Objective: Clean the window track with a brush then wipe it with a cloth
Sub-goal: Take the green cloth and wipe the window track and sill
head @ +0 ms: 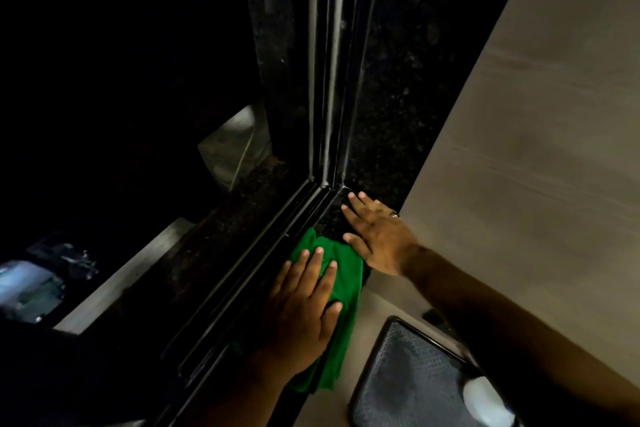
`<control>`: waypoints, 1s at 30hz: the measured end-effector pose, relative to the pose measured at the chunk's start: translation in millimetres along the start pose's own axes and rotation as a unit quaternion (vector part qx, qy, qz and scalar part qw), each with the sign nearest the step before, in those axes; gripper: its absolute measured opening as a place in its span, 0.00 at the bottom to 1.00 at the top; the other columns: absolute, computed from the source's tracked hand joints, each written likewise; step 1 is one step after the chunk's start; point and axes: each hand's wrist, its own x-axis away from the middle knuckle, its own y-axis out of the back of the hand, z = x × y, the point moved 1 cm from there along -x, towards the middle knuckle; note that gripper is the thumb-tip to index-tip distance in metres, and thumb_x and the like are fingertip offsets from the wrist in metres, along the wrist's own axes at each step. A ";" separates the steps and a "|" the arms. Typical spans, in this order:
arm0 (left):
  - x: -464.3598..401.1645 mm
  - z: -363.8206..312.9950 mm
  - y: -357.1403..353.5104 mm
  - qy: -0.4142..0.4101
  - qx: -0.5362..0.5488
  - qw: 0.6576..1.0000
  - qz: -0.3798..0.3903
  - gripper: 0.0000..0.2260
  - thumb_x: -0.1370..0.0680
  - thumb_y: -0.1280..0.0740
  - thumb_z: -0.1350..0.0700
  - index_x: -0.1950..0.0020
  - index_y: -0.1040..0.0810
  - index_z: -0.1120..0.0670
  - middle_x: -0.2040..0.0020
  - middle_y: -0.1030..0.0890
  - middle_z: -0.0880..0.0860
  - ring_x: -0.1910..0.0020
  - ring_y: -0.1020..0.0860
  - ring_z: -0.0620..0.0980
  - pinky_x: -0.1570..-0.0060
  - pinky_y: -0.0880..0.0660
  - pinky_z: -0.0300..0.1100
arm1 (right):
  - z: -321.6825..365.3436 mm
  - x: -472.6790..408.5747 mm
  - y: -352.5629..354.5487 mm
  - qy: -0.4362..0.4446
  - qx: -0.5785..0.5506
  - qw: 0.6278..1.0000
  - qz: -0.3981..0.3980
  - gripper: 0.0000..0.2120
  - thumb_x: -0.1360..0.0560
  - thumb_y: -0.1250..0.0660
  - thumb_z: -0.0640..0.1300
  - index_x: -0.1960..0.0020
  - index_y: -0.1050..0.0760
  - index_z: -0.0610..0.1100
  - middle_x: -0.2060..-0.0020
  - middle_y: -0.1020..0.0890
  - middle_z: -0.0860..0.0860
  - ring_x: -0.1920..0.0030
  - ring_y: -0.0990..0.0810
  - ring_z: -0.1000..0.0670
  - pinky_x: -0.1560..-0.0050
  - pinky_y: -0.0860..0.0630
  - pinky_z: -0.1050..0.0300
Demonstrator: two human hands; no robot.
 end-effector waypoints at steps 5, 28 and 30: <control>53.4 16.3 8.6 -0.033 -0.022 0.998 0.050 0.26 0.19 0.51 0.41 0.22 0.40 0.50 0.20 0.44 0.53 0.22 0.44 0.55 0.27 0.44 0.56 | -1.6 0.2 -0.2 0.004 -0.022 0.999 0.031 0.43 0.29 0.58 0.73 0.22 0.56 0.48 0.22 0.57 0.45 0.23 0.62 0.47 0.25 0.63 0.52; 101.8 14.9 14.5 -0.040 -0.049 0.994 0.090 0.30 0.19 0.51 0.40 0.20 0.50 0.52 0.19 0.52 0.56 0.21 0.55 0.57 0.24 0.50 0.57 | 17.0 2.4 -0.5 -0.060 0.027 0.997 0.045 0.36 0.23 0.56 0.64 0.22 0.56 0.45 0.22 0.55 0.44 0.22 0.58 0.45 0.24 0.58 0.48; 95.9 16.8 14.4 -0.047 -0.045 0.994 0.087 0.30 0.19 0.50 0.40 0.21 0.48 0.52 0.20 0.50 0.56 0.21 0.53 0.57 0.24 0.50 0.57 | 17.3 1.9 -1.7 -0.063 0.019 0.997 0.039 0.37 0.24 0.57 0.66 0.22 0.56 0.46 0.22 0.55 0.44 0.22 0.58 0.45 0.24 0.59 0.48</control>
